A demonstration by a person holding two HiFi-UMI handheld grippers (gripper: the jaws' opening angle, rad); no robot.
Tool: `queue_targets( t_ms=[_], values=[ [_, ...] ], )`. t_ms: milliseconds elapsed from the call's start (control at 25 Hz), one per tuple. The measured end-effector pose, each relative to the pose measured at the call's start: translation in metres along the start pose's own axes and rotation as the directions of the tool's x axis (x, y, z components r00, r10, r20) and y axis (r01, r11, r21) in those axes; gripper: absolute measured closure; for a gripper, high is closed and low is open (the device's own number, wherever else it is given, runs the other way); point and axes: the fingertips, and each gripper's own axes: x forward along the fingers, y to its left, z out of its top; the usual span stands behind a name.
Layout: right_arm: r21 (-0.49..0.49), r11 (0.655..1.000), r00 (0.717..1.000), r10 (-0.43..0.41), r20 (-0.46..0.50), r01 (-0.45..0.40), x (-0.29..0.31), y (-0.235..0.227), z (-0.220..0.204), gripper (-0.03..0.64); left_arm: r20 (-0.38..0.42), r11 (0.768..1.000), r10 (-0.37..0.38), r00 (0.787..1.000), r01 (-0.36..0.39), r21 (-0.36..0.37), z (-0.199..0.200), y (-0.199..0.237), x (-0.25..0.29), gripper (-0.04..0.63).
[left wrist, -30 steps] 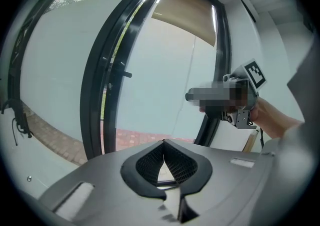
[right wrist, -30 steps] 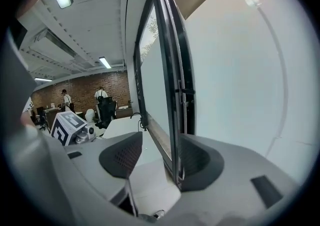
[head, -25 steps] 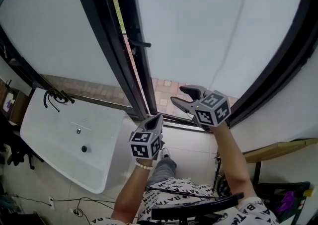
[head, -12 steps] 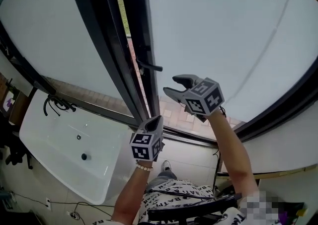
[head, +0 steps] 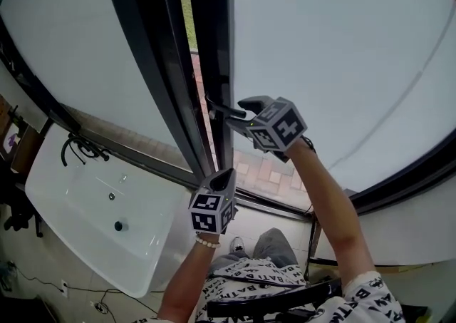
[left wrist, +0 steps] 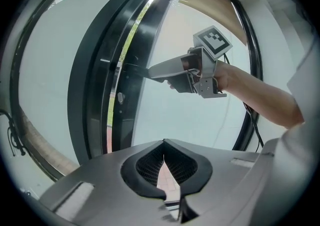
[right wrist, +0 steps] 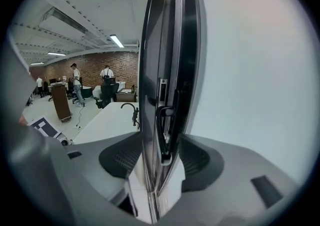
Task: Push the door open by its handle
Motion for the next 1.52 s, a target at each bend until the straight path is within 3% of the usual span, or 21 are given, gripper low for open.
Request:
queue_targets(
  t_ms=[240, 440, 560, 600, 640, 760, 960, 1520],
  values=[
    [-0.080, 0.995, 0.994, 0.050, -0.101, -0.059, 0.030, 0.008, 0.003, 0.377, 0.020, 1.000, 0.022, 1.000, -0.022, -0.011, 0.009, 0.005, 0.006, 0.607],
    [-0.151, 0.984, 0.985, 0.073, -0.155, -0.097, 0.049, 0.017, 0.006, 0.447, 0.041, 0.999, 0.037, 0.998, -0.036, -0.019, 0.013, 0.009, 0.009, 0.607],
    [-0.177, 0.976, 0.978, 0.094, -0.188, -0.128, 0.055, 0.021, 0.008, 0.453, 0.050, 0.998, 0.048, 0.998, -0.046, -0.034, 0.015, 0.011, 0.009, 0.607],
    [-0.184, 0.975, 0.977, 0.091, -0.194, -0.128, 0.057, 0.021, 0.008, 0.471, 0.053, 0.998, 0.052, 0.997, -0.050, -0.038, 0.014, 0.013, 0.009, 0.607],
    [-0.190, 0.974, 0.977, 0.085, -0.196, -0.123, 0.059, 0.020, 0.008, 0.542, 0.054, 0.998, 0.056, 0.997, -0.054, -0.042, 0.013, 0.015, 0.009, 0.607],
    [-0.205, 0.970, 0.974, 0.086, -0.209, -0.130, 0.060, 0.019, 0.007, 0.568, 0.054, 0.997, 0.067, 0.996, -0.065, -0.051, 0.011, 0.020, 0.006, 0.607],
    [-0.187, 0.966, 0.967, 0.137, -0.216, -0.179, 0.060, 0.020, 0.007, 0.569, 0.063, 0.995, 0.078, 0.995, -0.074, -0.067, 0.014, 0.026, 0.007, 0.607],
    [-0.093, 0.982, 0.972, 0.148, -0.181, -0.167, 0.071, -0.007, 0.001, 0.571, 0.038, 0.993, 0.106, 0.994, -0.104, -0.052, 0.018, 0.028, 0.029, 0.607]
  ],
)
